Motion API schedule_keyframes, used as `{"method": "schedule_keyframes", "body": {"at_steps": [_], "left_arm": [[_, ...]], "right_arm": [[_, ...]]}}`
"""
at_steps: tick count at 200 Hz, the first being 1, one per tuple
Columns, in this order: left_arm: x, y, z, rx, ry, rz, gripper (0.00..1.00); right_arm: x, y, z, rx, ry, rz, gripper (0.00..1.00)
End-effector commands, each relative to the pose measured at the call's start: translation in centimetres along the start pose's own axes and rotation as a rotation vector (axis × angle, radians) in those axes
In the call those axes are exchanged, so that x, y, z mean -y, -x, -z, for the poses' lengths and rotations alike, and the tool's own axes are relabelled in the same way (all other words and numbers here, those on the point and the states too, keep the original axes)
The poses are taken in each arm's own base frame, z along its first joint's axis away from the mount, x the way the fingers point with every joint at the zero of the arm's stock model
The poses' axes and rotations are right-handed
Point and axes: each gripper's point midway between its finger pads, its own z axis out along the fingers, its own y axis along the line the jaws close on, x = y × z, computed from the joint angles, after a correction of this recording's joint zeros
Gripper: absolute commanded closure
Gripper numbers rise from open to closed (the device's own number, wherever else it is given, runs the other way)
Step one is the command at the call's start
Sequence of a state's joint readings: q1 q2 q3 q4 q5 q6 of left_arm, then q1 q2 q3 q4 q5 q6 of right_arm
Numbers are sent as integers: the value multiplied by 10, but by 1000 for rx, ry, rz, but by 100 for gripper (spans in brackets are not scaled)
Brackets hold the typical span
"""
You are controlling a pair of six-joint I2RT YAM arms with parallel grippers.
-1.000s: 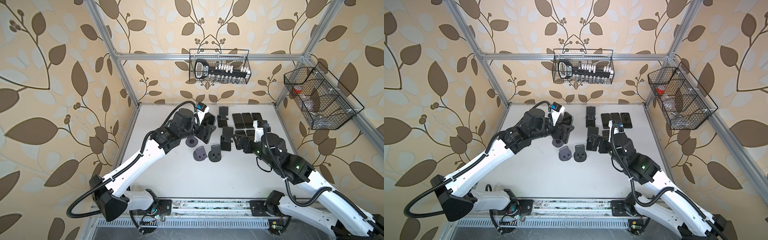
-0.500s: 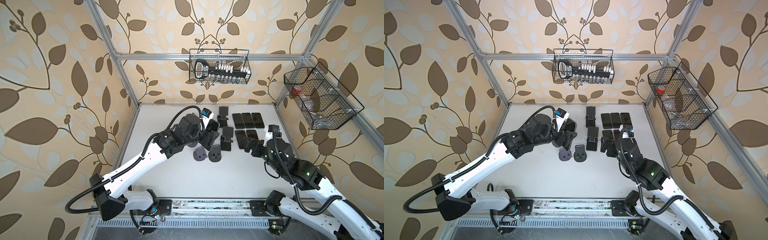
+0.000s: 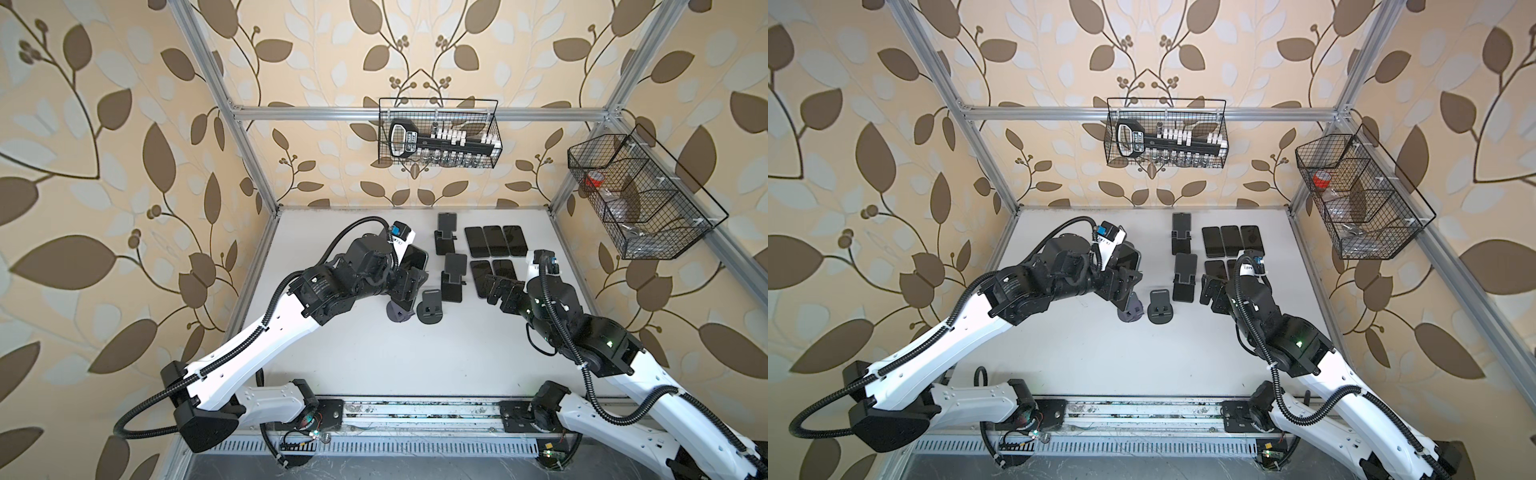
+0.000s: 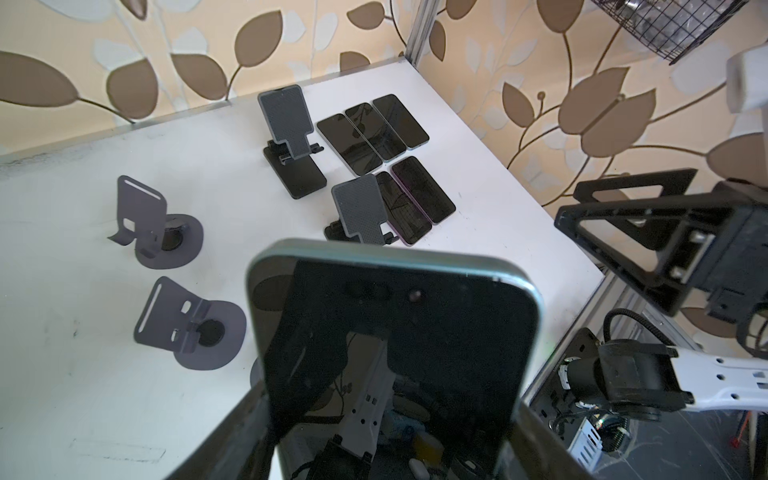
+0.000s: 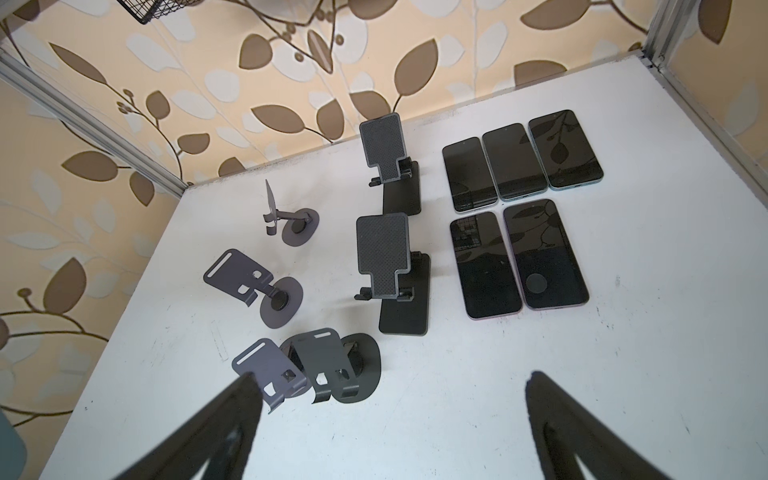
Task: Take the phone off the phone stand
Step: 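Carry the green-edged phone toward the robot while the right arm swings inward, then lower the green-edged phone flat onto the table beside the stands with the left gripper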
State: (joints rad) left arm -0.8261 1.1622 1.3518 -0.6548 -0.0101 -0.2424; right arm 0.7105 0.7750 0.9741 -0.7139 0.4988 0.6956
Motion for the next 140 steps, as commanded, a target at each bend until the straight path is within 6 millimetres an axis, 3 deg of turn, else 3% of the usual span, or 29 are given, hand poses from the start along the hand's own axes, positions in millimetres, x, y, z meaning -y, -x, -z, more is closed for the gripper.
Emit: {"method": "schedule_keyframes", "body": {"at_steps": [1,35,80,116,140], "left_arm": [[-13,-3,27,50,61,16,100],[-35,-43,30,-34,141,50,100],[-60,-77,35,-92,237,47,100],[-80,-95,39,-93,320,41,100],[-99,-106,40,-108,406,36,100]], "right_arm": [[-2,0,-2,1,9,-6,0],[-2,-8,-9,-3,15,-16,0],[-11,-16,-21,4,58,-32,0],[-26,-7,-29,50,107,-25,0],[-38,4,-23,78,148,-54,1]]}}
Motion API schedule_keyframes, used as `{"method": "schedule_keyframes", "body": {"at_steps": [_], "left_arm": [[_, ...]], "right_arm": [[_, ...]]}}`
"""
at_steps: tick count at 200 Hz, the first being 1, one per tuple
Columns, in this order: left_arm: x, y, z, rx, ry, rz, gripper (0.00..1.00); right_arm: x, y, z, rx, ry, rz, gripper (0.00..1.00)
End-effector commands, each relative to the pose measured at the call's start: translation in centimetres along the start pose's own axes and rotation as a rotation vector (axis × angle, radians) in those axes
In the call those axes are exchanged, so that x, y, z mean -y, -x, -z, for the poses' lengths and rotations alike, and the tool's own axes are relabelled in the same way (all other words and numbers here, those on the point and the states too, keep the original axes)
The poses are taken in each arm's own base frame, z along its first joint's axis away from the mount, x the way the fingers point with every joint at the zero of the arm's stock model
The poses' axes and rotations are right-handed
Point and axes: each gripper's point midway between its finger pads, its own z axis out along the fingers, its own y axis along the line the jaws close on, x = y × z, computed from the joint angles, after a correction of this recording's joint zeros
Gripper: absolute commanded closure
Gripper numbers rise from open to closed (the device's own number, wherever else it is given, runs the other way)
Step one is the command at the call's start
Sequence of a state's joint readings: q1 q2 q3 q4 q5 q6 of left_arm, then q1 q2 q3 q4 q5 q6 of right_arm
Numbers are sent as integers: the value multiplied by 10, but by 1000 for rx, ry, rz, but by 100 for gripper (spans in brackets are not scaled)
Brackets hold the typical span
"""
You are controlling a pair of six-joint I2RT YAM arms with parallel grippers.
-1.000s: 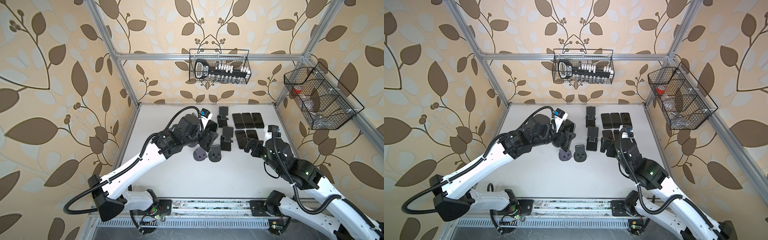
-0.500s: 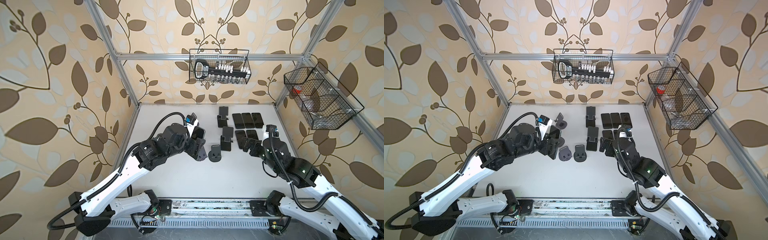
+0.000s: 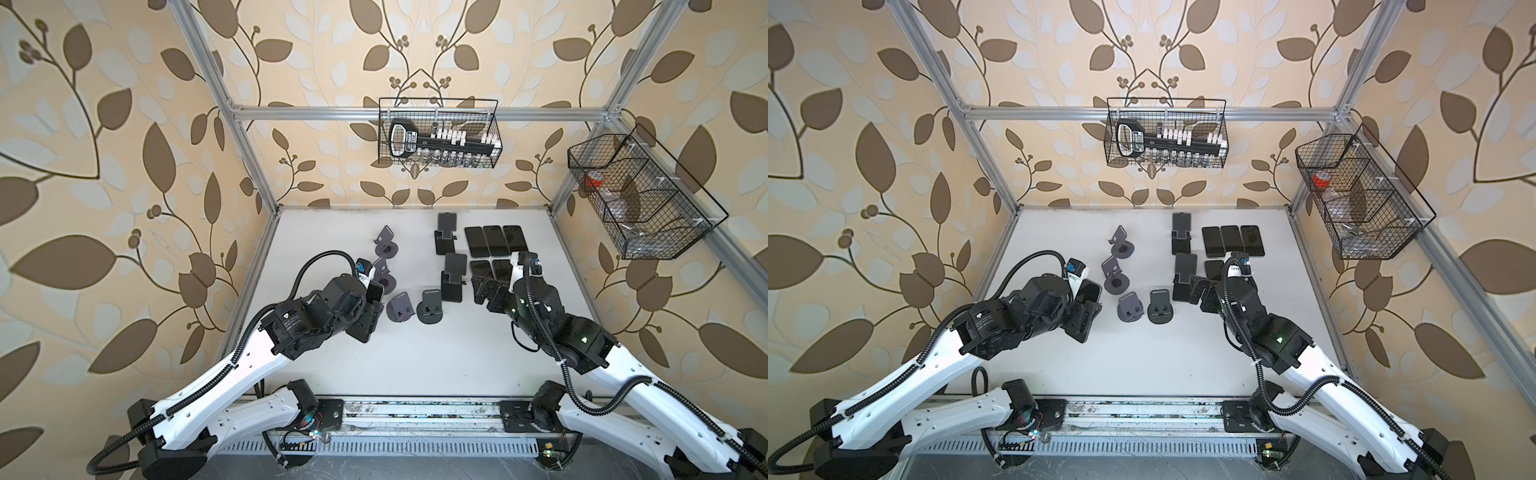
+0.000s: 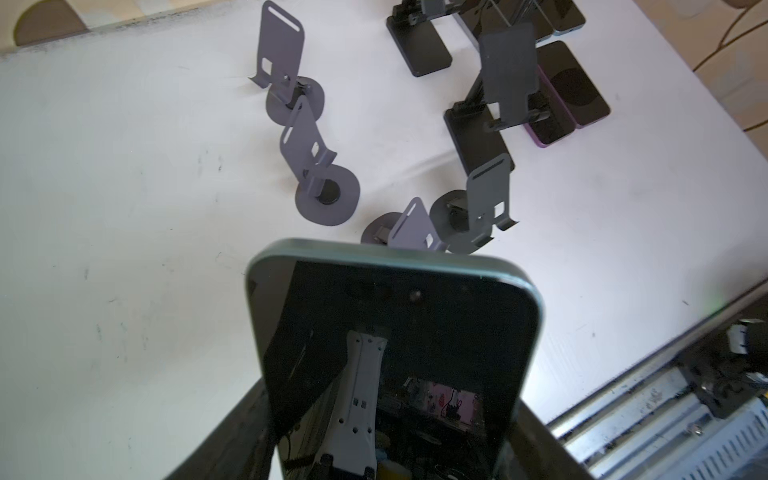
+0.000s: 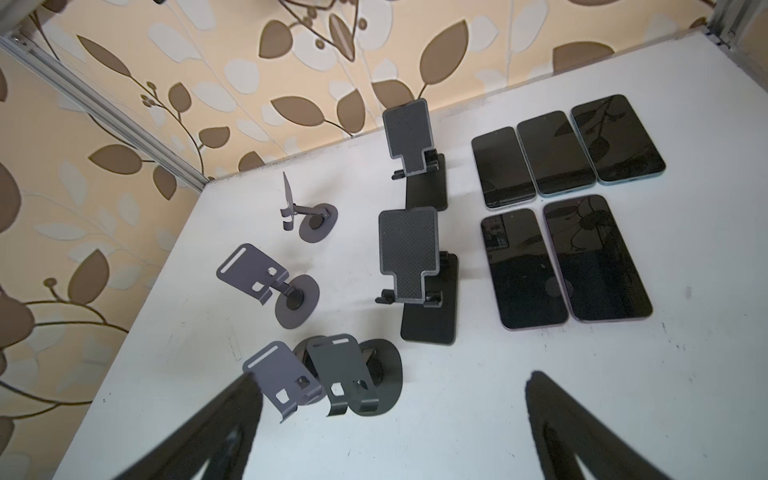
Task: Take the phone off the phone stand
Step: 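Lower the green-edged phone flat onto the table beside the stands with the left gripper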
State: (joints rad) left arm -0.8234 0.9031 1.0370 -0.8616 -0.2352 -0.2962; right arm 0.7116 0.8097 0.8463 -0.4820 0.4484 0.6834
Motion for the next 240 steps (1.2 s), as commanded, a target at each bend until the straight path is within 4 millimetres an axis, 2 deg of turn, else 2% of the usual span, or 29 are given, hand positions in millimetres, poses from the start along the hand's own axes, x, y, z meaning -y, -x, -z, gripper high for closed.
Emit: {"method": "schedule_keyframes", "body": {"at_steps": [1,41,80,136,190,240], "left_arm": [[-22,6,1,55,104,30,100],[-36,-1,-15,21,57,97,100],[-56,-6,-29,-13,62,127,100],[-94,-20,-52,-64,182,159,100],[-106,-20,-68,-114,156,190,100],[-116,-23,-81,-180,165,172,100]], "right_arm": [[-19,19,5,62,71,-35,0],[-34,30,17,94,113,-67,0],[-49,27,16,70,153,-69,1],[-83,29,21,69,238,-14,1],[-130,19,39,64,402,83,1],[-156,4,37,23,511,109,2]]}}
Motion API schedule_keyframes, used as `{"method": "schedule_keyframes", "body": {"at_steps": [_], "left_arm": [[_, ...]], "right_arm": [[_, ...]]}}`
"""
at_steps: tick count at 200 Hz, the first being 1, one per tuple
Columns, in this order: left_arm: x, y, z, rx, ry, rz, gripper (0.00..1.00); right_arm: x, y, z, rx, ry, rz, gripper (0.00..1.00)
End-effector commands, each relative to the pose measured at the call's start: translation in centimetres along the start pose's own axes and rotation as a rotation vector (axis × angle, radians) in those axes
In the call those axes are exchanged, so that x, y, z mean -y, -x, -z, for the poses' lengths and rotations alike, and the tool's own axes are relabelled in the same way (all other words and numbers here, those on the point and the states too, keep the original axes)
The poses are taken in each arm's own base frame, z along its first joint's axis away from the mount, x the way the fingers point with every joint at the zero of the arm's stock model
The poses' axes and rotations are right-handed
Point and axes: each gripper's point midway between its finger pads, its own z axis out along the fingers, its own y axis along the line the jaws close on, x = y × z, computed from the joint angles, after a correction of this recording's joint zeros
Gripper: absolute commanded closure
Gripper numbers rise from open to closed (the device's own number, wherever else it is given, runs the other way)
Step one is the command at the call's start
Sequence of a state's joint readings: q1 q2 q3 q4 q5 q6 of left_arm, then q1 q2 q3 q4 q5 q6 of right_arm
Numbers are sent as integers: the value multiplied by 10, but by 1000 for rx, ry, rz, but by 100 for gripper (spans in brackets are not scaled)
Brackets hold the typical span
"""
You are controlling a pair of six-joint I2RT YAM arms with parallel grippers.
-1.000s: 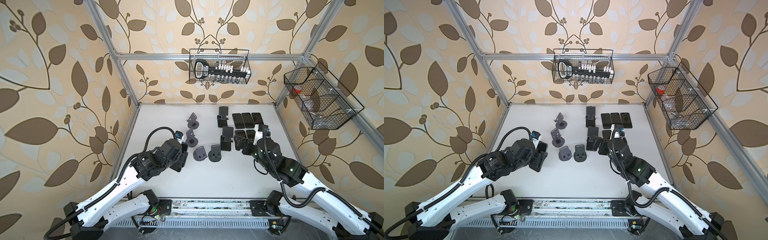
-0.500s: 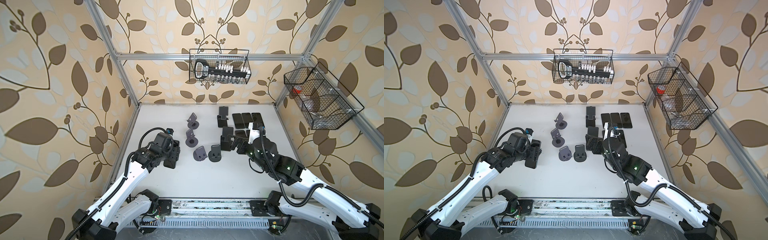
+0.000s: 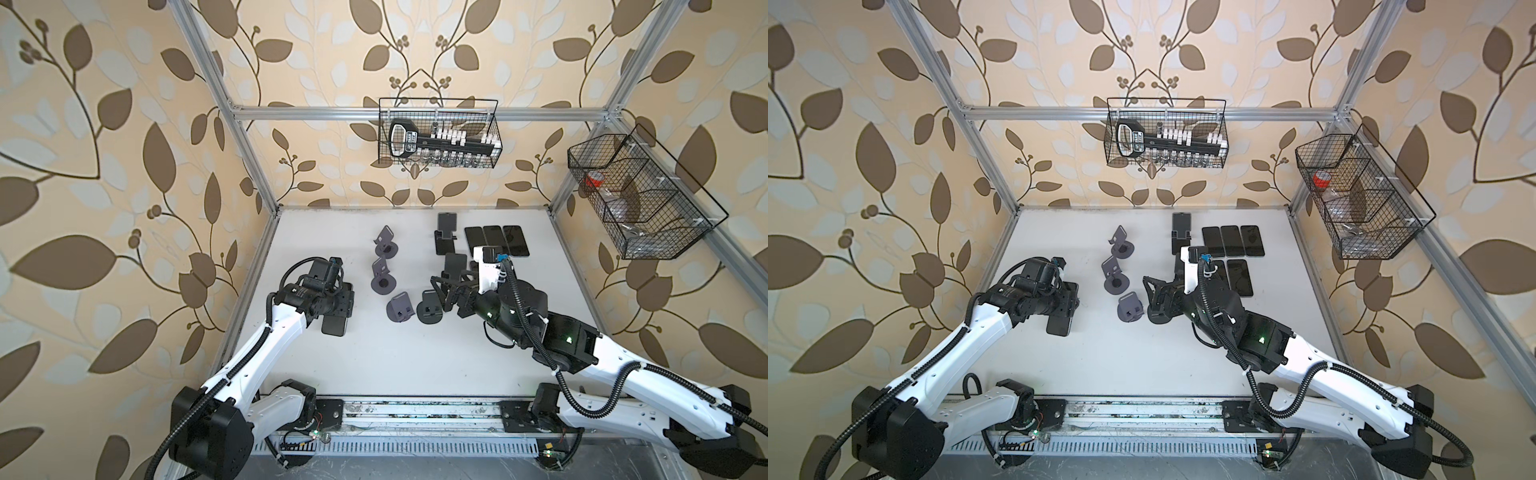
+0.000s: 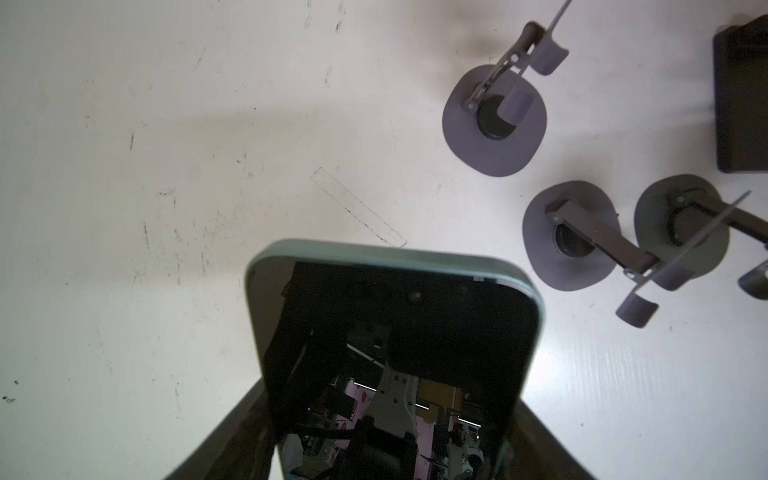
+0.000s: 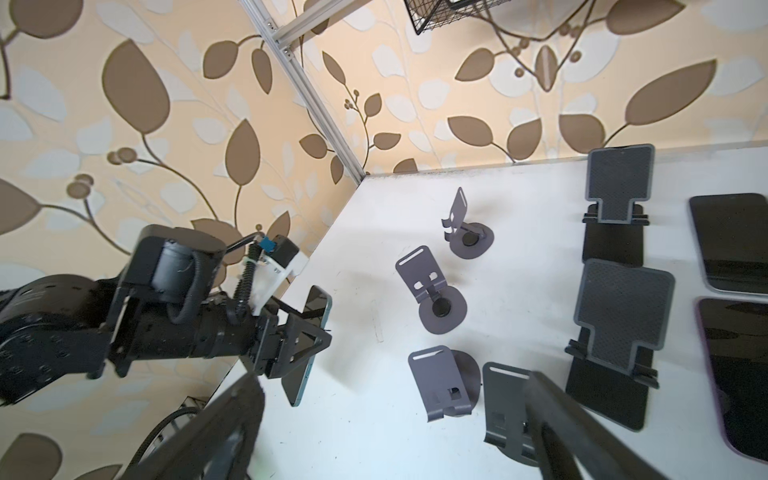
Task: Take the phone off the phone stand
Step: 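Lower the green-edged phone flat onto the table beside the stands with the left gripper, then open the left gripper and raise it off the placed phone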
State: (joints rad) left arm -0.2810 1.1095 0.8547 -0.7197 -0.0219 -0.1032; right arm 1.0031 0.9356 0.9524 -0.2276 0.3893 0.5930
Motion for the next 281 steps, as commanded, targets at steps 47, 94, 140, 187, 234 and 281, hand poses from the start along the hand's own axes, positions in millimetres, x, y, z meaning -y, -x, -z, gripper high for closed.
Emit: {"method": "schedule_keyframes", "body": {"at_steps": [47,94,140,187,234,281], "left_arm": [[-11,25,-6,7,39,-65,100],[-20,17,-32,-89,29,-43,100],[-20,10,-54,-161,4,-28,100],[-25,-2,-73,-246,23,-23,100],[-31,1,-89,-294,58,0,100],[-34,4,-107,-341,80,-2,100]], "right_arm": [[-45,-13,-19,-34,154,22,2],[-58,-23,-28,-41,173,46,2],[-55,-32,-39,-31,160,44,1],[-55,-40,-48,-34,158,64,1],[-47,-44,-46,-20,142,65,1],[-42,-43,-43,-13,125,73,0]]}}
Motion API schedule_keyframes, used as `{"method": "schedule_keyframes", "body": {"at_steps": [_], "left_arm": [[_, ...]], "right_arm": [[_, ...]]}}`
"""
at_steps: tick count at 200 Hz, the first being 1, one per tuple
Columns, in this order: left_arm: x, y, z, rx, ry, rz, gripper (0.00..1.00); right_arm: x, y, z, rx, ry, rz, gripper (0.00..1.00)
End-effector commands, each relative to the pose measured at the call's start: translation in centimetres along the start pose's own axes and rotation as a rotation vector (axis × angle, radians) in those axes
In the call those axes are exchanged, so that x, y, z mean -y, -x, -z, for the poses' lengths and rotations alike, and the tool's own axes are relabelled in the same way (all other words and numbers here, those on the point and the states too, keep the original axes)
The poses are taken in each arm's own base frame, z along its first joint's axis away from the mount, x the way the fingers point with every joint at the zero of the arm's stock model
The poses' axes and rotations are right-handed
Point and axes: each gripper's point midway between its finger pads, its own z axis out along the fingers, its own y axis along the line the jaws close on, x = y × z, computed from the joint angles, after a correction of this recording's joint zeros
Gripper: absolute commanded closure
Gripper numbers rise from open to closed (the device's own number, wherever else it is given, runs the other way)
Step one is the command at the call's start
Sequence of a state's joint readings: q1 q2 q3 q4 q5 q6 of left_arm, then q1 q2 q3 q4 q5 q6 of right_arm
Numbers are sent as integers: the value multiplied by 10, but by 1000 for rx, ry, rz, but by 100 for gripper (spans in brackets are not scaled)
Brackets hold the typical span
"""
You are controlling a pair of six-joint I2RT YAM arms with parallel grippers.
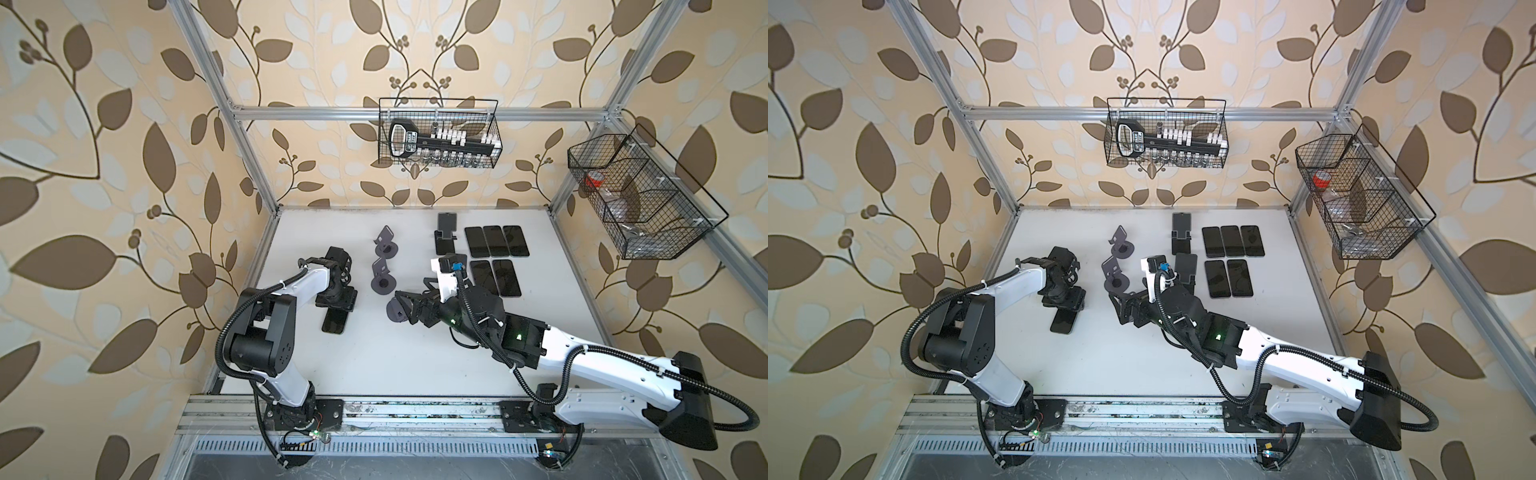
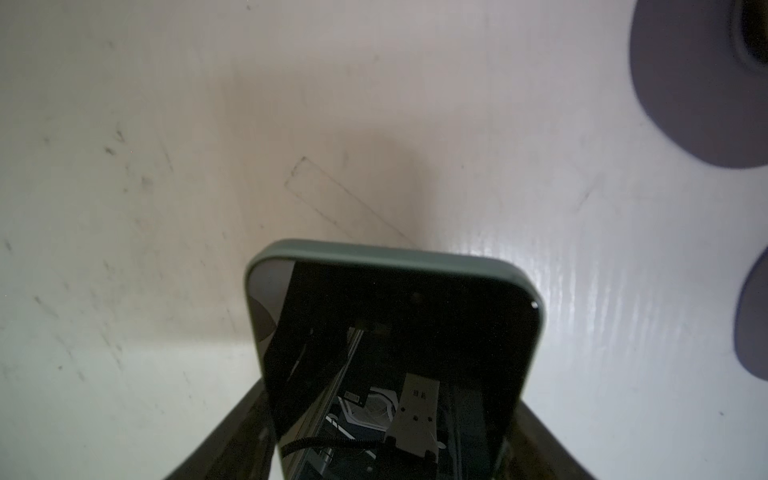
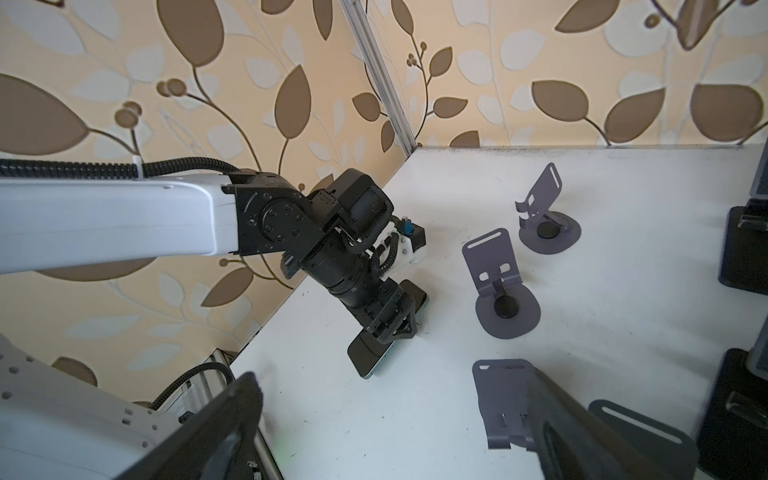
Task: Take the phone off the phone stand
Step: 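Open the left gripper and raise it off the placed phone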
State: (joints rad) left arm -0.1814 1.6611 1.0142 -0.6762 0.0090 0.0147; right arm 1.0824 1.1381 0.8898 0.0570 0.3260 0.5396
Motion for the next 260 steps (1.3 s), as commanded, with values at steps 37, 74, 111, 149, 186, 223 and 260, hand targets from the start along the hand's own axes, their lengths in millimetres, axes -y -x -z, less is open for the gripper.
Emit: {"method": "schedule_keyframes", "body": {"at_steps": [37,74,111,149,186,223,260], "left_arm": [[-8,12,-3,-19,12,35,100],[-13,9,-8,-45,6,40,74],[-14,7,-10,-62,-3,50,66],[-13,6,-11,-64,-11,50,60],[-13,7,-9,-61,-11,50,52],[-13,7,-8,-56,-13,52,48],[-13,7,-7,-52,-11,51,45]], "right_arm": [[6,3,2,34,-25,10,1],[0,0,-5,17,-8,3,0],[-2,-2,-8,9,-2,-18,0],[2,-3,-4,8,-9,-26,1],[6,0,2,19,-24,-32,1],[7,0,4,19,-28,-46,0],[6,-2,4,12,-24,-62,0]]}}
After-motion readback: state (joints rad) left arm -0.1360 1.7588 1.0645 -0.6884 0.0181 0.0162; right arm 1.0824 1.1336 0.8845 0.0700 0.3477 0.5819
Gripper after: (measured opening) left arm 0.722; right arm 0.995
